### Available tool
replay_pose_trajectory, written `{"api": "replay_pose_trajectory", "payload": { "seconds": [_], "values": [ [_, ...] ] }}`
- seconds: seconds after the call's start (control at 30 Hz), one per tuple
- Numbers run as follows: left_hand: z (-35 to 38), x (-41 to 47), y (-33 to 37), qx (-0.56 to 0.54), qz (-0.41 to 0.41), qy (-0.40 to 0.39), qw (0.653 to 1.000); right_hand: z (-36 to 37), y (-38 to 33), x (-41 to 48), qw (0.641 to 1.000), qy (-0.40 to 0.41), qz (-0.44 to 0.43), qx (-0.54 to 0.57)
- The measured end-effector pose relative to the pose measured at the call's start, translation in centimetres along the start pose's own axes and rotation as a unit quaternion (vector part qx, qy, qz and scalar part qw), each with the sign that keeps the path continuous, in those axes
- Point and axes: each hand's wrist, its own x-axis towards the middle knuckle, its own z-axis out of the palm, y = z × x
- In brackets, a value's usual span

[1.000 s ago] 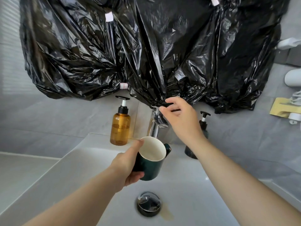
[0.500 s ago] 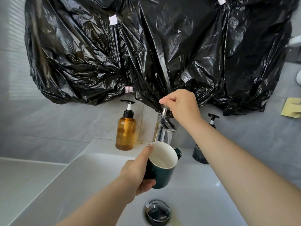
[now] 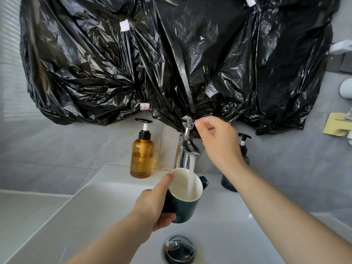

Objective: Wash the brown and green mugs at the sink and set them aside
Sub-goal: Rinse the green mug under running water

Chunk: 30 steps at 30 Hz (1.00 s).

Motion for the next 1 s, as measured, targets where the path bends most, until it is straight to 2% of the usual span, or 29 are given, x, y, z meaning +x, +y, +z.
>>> {"api": "replay_pose_trajectory", "payload": {
  "seconds": [0.1, 0.2, 0.33, 0.43, 0.5, 0.6, 0.73, 1.0],
  "values": [
    [0.2, 0.1, -0.1, 0.005, 0.009, -0.002, 1.0, -1.6, 1.9, -3.9, 0.992, -0.096, 0.063, -0.049],
    [0.4, 0.1, -0.4, 0.022, 0.024, -0.007, 0.999, -1.7, 4.3, -6.2, 0.971, -0.177, 0.162, 0.001],
    [0.7, -0.4, -0.4, 0.014, 0.041, -0.002, 0.999, -1.0, 6.2, -7.4, 0.946, -0.278, 0.165, 0.022],
    [0.8, -0.6, -0.6, 0.014, 0.07, -0.003, 0.997, -1.1, 6.6, -7.6, 0.931, -0.304, 0.192, 0.071],
    [0.8, -0.6, -0.6, 0.015, 0.086, -0.001, 0.996, -1.1, 6.5, -7.7, 0.924, -0.31, 0.196, 0.111],
    [0.8, -0.5, -0.7, 0.011, 0.085, -0.016, 0.996, -0.9, 6.4, -7.8, 0.938, -0.285, 0.162, 0.11],
    [1.0, -0.4, -0.9, -0.023, 0.051, -0.047, 0.997, -0.9, 6.4, -7.7, 0.958, -0.258, 0.126, 0.007],
    [1.0, -0.1, -1.1, -0.022, -0.001, -0.1, 0.995, -0.9, 6.2, -7.4, 0.968, -0.185, 0.159, -0.062]
  ]
}}
